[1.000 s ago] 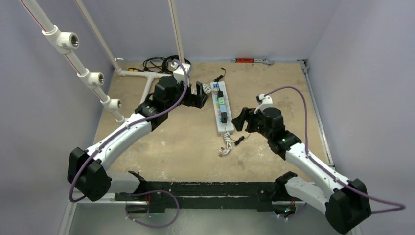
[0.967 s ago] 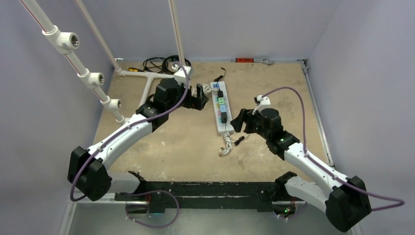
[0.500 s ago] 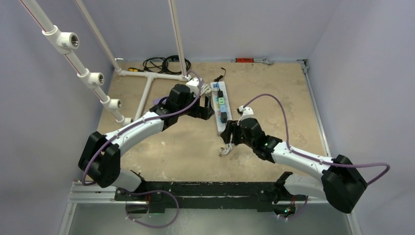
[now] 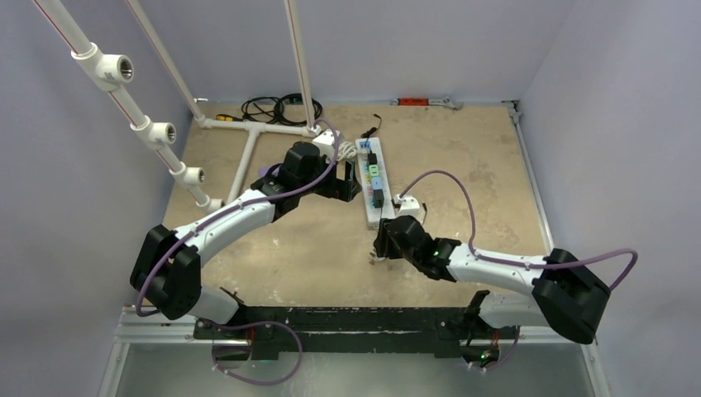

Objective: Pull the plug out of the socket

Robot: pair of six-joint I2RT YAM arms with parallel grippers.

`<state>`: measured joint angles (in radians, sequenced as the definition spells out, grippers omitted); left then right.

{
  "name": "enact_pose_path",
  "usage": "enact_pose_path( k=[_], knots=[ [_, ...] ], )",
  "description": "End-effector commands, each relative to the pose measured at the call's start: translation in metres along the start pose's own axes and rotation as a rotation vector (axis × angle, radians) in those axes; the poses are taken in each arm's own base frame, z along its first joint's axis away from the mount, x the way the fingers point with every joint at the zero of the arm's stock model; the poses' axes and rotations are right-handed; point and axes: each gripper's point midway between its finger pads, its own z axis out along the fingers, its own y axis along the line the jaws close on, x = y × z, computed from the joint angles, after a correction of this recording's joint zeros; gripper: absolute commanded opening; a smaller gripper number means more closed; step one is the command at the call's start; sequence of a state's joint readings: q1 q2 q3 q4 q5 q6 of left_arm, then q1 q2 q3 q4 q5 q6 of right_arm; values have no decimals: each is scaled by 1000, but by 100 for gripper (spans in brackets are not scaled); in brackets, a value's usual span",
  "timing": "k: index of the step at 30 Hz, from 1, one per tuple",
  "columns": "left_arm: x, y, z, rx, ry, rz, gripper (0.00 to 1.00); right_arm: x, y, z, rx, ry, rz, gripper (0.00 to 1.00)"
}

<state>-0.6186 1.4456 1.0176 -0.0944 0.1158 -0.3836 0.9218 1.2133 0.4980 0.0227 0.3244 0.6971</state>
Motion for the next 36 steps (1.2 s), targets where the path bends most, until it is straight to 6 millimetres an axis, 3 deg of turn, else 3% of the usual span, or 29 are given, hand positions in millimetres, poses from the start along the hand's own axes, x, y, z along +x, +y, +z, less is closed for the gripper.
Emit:
enact_pose_path(
  k=[1, 8, 13, 20, 24, 29, 33, 36],
  knots=[
    [-22, -7, -8, 11, -60, 9, 96, 1, -13, 5, 125, -13, 25, 50],
    [-21, -8, -8, 13, -56, 9, 97, 9, -22, 9, 191, 8, 52, 52],
    [-21, -9, -8, 19, -55, 7, 97, 16, -15, 13, 136, 19, 46, 49],
    [-21, -7, -8, 10, -54, 13, 97, 20, -2, 18, 111, 37, 12, 19],
    [-22, -6, -8, 1, -56, 16, 97, 28, 27, 13, 47, 47, -9, 7],
    [-22, -6, -8, 2, -54, 14, 98, 63, 76, 4, -43, 111, -32, 6],
    [-19, -5, -6, -2, -43, 8, 98, 98, 129, -11, -132, 159, -46, 6],
    [-17, 1, -5, -33, -31, 9, 99, 108, 152, -19, -159, 176, -43, 10]
  ],
)
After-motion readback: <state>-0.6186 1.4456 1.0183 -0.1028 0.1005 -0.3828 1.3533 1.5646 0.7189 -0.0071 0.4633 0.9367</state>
